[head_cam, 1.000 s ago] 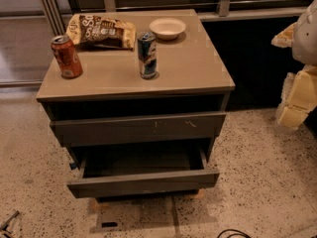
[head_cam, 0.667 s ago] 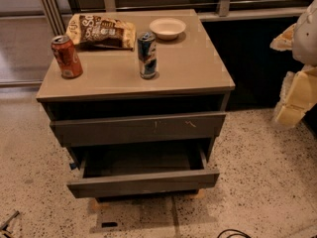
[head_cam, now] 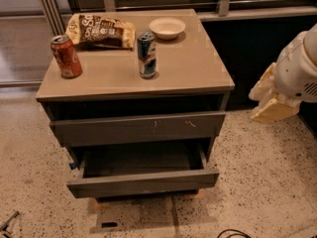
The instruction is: Close middle drawer
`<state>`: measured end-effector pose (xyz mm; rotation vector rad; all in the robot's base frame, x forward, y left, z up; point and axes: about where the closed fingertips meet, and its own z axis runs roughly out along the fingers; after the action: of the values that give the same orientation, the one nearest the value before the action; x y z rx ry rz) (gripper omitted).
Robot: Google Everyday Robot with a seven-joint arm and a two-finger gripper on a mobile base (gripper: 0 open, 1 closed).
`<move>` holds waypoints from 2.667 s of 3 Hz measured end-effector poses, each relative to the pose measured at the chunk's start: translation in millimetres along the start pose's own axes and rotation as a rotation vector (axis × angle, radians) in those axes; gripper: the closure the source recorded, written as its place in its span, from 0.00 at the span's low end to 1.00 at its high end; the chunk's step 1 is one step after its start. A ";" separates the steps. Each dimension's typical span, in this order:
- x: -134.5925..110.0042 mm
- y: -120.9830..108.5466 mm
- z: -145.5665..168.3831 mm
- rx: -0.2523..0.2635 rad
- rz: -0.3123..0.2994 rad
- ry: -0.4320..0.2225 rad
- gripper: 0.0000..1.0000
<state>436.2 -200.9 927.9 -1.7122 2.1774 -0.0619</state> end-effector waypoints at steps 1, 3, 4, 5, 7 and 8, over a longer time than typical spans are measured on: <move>1.7 17.2 71.2 -0.042 -0.008 -0.054 0.81; 10.3 43.8 162.8 -0.184 0.008 -0.113 1.00; 14.0 49.6 172.4 -0.198 0.005 -0.111 1.00; 27.7 72.8 209.6 -0.203 -0.015 -0.119 1.00; 53.6 122.9 337.7 -0.275 0.012 -0.217 1.00; 59.8 146.2 396.2 -0.329 0.026 -0.256 1.00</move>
Offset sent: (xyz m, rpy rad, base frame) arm 0.0100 0.0555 -0.2698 0.2669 0.2998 0.1276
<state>412.1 -144.0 505.9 -1.7442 2.1011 0.5210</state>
